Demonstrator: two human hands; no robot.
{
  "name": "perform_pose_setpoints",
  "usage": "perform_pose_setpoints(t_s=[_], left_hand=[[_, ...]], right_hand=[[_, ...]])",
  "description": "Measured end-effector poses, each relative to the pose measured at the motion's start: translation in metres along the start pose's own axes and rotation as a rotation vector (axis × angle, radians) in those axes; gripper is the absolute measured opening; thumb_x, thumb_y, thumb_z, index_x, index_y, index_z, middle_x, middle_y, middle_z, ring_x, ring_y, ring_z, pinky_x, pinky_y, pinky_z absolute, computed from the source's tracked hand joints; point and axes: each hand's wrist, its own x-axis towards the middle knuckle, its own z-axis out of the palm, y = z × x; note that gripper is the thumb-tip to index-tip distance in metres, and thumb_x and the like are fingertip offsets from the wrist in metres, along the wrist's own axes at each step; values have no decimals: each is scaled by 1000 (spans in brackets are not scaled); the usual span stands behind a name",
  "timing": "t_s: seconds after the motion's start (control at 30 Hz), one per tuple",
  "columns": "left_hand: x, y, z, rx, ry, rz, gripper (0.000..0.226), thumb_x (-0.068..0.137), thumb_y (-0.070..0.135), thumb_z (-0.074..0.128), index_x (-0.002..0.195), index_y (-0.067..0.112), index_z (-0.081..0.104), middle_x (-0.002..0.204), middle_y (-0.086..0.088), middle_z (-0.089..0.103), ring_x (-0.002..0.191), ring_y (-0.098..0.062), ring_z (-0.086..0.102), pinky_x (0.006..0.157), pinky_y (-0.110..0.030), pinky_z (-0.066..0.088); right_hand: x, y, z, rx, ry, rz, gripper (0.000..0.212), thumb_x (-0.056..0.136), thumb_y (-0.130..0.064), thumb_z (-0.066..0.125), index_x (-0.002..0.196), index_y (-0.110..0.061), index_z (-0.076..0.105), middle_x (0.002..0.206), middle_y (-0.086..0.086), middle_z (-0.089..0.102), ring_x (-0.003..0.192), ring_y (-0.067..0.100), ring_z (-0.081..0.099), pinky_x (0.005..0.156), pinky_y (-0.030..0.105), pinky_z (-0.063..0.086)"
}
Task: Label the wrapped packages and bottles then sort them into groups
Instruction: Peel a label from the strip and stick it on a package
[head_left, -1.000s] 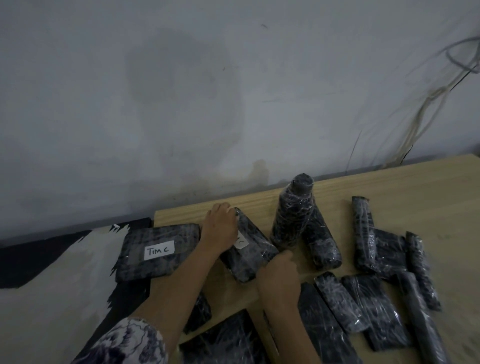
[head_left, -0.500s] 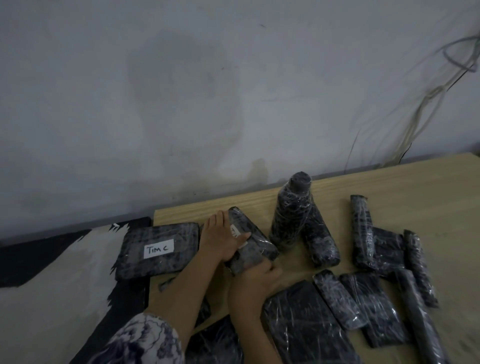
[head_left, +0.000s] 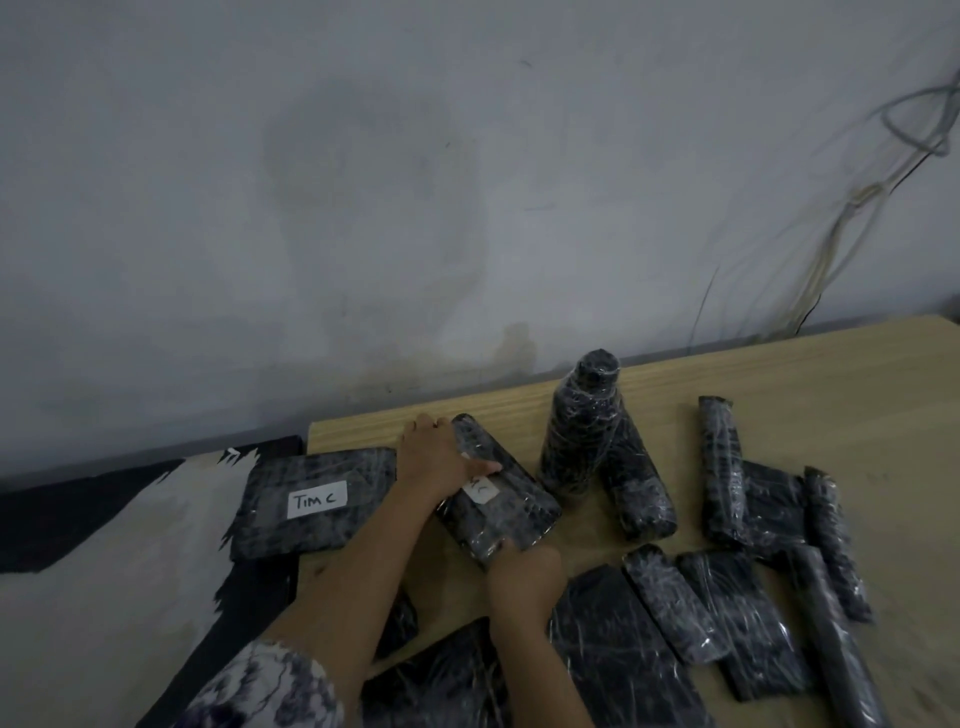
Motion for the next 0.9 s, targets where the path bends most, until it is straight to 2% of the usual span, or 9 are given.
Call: perform_pose_setpoints(t_s=[0.1, 0.2, 0.27, 0.37, 0.47, 0.53, 0.73, 0.83, 0.9], left_hand=[[-10, -2, -15, -53, 103, -64, 80, 56, 80, 62, 97, 12, 62, 112, -10, 53, 114, -29, 45, 96, -39, 40], [-29, -15, -21, -230, 132, -158, 66, 57, 77, 64, 67, 12, 57, 97, -14, 62, 99, -30, 54, 89, -41, 46], [-45, -19, -15, -301, 147, -212, 65, 63, 72, 65, 79, 9, 61, 112, -20, 59, 107, -33, 54, 92, -44, 47], [-80, -12, -3, -252, 103, -287, 83, 76, 62, 63, 130, 2, 45, 146, -19, 28, 134, -34, 29, 109, -40, 33], [-103, -4, 6, -351, 63, -335, 79, 75, 62, 63, 122, 0, 49, 148, -22, 19, 135, -36, 25, 105, -38, 34], [-112, -3, 12, -367, 24, -357, 90, 74, 65, 63, 130, -3, 43, 146, -22, 21, 134, -35, 25, 105, -37, 33], [-120, 3, 17, -324, 51, -373, 100, 76, 62, 63, 138, -9, 29, 142, -21, 21, 132, -33, 24, 106, -33, 33], [-126, 7, 14, -336, 55, -392, 120, 76, 57, 66, 146, -6, -9, 150, -21, 14, 139, -33, 19, 108, -33, 30], [-128, 7, 14, -266, 67, -378, 118, 79, 59, 62, 146, -3, -13, 150, -20, 16, 138, -33, 21, 108, -34, 31]], right_hand=[[7, -2, -11, -17, -50, 21, 22, 95, -1, 44, 102, 15, 58, 83, 9, 53, 70, 18, 49, 58, 23, 40], [11, -14, -20, -25, -105, 8, 24, 93, -9, 50, 105, 11, 59, 92, 12, 61, 69, 18, 50, 58, 20, 45], [15, -22, -24, -47, -128, -56, 30, 91, -23, 59, 107, 3, 62, 96, 11, 63, 81, 21, 56, 72, 27, 49], [23, -28, -27, -242, -133, -120, 45, 85, -40, 66, 104, 1, 62, 87, 6, 56, 87, 22, 55, 77, 29, 48], [35, -26, -24, -462, -99, -143, 60, 76, -53, 69, 107, -2, 60, 108, 14, 60, 103, 29, 55, 85, 34, 50], [37, -25, -25, -553, -108, -162, 65, 74, -55, 69, 111, -3, 59, 117, 16, 58, 109, 31, 53, 88, 36, 49], [39, -13, -25, -604, -153, -200, 67, 73, -60, 66, 106, -3, 59, 111, 14, 61, 107, 30, 54, 83, 34, 50], [41, -6, -20, -610, -150, -223, 64, 72, -64, 64, 95, -5, 55, 101, 12, 60, 98, 28, 55, 82, 36, 49], [41, -3, -18, -614, -149, -229, 75, 71, -65, 64, 108, 0, 57, 111, 13, 59, 103, 29, 55, 88, 37, 49]])
